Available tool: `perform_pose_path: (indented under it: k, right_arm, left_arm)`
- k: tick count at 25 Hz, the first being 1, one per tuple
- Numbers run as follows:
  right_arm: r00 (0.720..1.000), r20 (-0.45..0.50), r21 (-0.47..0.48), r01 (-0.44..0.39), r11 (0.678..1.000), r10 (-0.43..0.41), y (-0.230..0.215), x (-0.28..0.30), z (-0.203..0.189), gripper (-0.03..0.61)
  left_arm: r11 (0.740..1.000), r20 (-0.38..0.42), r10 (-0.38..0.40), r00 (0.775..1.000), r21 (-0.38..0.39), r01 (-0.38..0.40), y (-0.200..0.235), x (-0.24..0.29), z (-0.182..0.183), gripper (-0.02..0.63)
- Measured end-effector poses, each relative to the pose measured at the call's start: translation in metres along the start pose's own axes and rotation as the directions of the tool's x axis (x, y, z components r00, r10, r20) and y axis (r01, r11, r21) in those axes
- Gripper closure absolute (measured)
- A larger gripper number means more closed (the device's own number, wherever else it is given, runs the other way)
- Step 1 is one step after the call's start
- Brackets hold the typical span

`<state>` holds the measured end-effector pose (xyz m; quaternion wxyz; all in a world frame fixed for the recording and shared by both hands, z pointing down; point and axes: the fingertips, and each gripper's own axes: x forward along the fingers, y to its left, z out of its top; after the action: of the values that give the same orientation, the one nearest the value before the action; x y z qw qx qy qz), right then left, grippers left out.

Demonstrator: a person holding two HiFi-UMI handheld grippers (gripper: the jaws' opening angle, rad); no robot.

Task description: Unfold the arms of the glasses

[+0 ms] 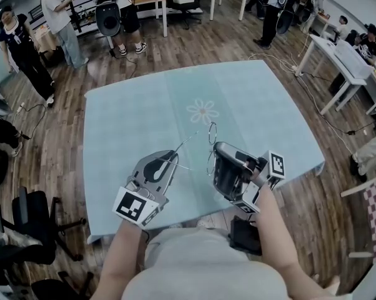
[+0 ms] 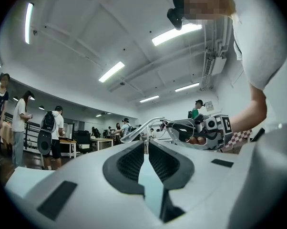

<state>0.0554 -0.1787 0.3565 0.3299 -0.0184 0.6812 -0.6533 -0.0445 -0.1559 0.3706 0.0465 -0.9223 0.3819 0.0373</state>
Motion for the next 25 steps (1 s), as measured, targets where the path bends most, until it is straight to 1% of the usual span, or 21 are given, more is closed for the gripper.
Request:
perform_pose_path:
  k: [4, 9, 14, 16, 18, 20, 22, 25]
  right_arm:
    - [1.0, -0.01, 0.026, -0.024, 0.999, 0.024, 0.003, -0.001, -0.002, 0.566]
    - [0.999, -0.023, 0.046, -0.043, 0.998, 0.045, 0.004, -0.005, -0.003, 0.566]
    - [0.999, -0.034, 0.044, -0.036, 0.998, 0.038, 0.003, -0.006, -0.005, 0.566]
    - [0.999, -0.03, 0.045, -0.038, 0.998, 0.04, 0.003, -0.008, -0.004, 0.566]
    - [0.999, -0.026, 0.046, -0.045, 0.998, 0.047, 0.004, -0.008, -0.003, 0.566]
    - [0.998, -0.025, 0.045, -0.05, 0.998, 0.051, 0.004, -0.006, -0.003, 0.566]
    - [0.998, -0.026, 0.042, -0.048, 0.998, 0.049, 0.004, -0.005, -0.003, 0.566]
    - [0.999, -0.028, 0.044, -0.04, 0.998, 0.041, 0.003, -0.005, -0.003, 0.566]
  left_arm:
    - [0.999, 0.016, -0.051, 0.999, -0.005, 0.051, 0.004, -0.002, 0.006, 0.577]
    - [0.997, 0.027, -0.071, 0.997, -0.011, 0.072, 0.012, -0.004, 0.008, 0.577]
    - [0.989, 0.044, -0.138, 0.99, -0.048, 0.14, 0.013, -0.009, 0.011, 0.577]
    - [0.986, 0.044, -0.158, 0.986, -0.043, 0.16, 0.011, -0.011, 0.013, 0.577]
    - [0.982, 0.017, -0.188, 0.982, -0.017, 0.189, 0.006, -0.012, 0.009, 0.577]
    - [0.974, -0.017, -0.226, 0.974, 0.008, 0.226, -0.001, -0.014, 0.003, 0.547]
    - [0.969, -0.024, -0.247, 0.969, 0.018, 0.247, -0.005, -0.015, 0.002, 0.5]
    - [0.971, 0.008, -0.24, 0.971, 0.011, 0.24, -0.004, -0.015, 0.009, 0.5]
